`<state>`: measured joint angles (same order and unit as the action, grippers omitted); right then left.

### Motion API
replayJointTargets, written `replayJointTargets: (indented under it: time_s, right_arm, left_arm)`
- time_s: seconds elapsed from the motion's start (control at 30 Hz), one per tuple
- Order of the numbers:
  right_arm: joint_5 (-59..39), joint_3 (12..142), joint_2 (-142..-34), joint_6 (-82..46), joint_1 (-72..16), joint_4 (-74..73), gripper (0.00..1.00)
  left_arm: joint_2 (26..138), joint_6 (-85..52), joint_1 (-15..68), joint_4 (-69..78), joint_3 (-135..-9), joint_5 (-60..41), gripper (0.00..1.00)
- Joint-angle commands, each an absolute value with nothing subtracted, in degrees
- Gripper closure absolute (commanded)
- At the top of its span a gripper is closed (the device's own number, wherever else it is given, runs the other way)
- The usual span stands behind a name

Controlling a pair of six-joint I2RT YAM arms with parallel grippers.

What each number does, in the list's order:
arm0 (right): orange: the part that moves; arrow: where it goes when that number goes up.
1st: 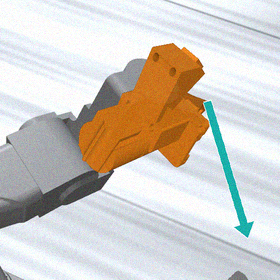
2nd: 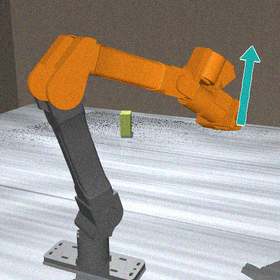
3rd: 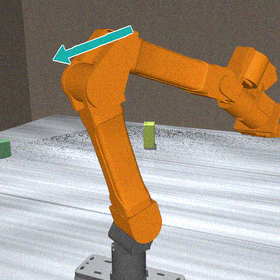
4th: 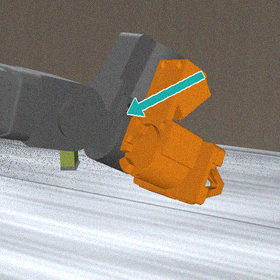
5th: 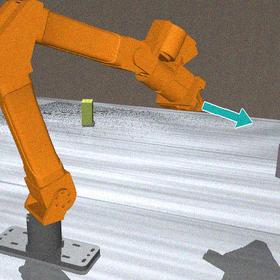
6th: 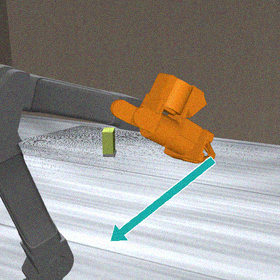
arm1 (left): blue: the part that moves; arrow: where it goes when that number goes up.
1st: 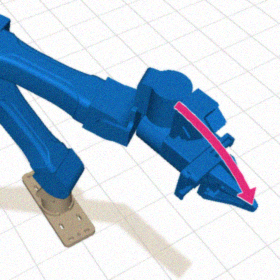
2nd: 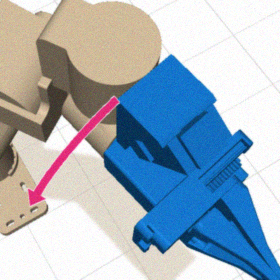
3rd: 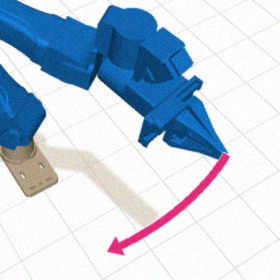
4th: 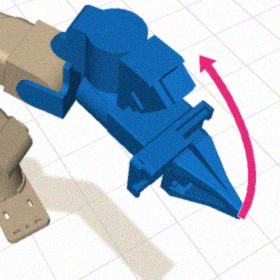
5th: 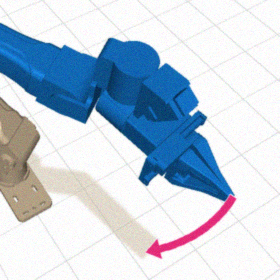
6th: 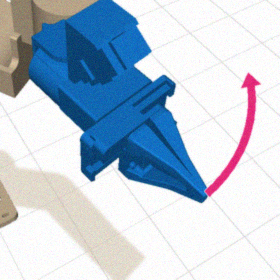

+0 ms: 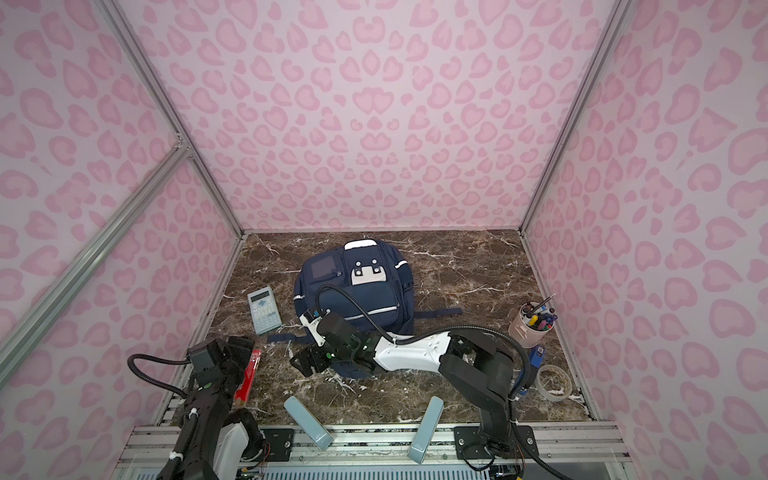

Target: Pack the student bag

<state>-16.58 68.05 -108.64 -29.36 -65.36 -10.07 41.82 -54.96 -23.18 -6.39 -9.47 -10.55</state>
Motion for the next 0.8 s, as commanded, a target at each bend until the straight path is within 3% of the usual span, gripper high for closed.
replayJointTargets:
  time_s: [0.0, 0.17, 0.3, 0.53, 0.77]
  right_arm:
    - [-17.2, 70.1, -110.7, -30.3, -65.4, -9.5, 0.08]
    - [-9.0, 68.9, -107.7, -32.5, -65.1, -5.9, 0.11]
    - [-8.4, 68.8, -106.2, -33.3, -67.2, -5.9, 0.17]
    - [-9.4, 70.1, -106.9, -37.5, -70.1, -5.8, 0.20]
    - [-15.2, 79.7, -118.1, -39.7, -70.1, -3.6, 0.25]
  left_arm:
    - [38.5, -59.1, -21.6, -17.2, -9.3, -16.5, 0.16]
    - [35.9, -61.7, -20.6, -15.9, -10.0, -23.3, 0.15]
    - [37.1, -47.9, -20.6, -19.6, -19.0, -25.9, 0.14]
    - [43.6, -50.1, -21.3, -21.4, -17.8, -13.5, 0.09]
    - [42.6, -51.3, -21.6, -18.1, -12.8, -6.3, 0.12]
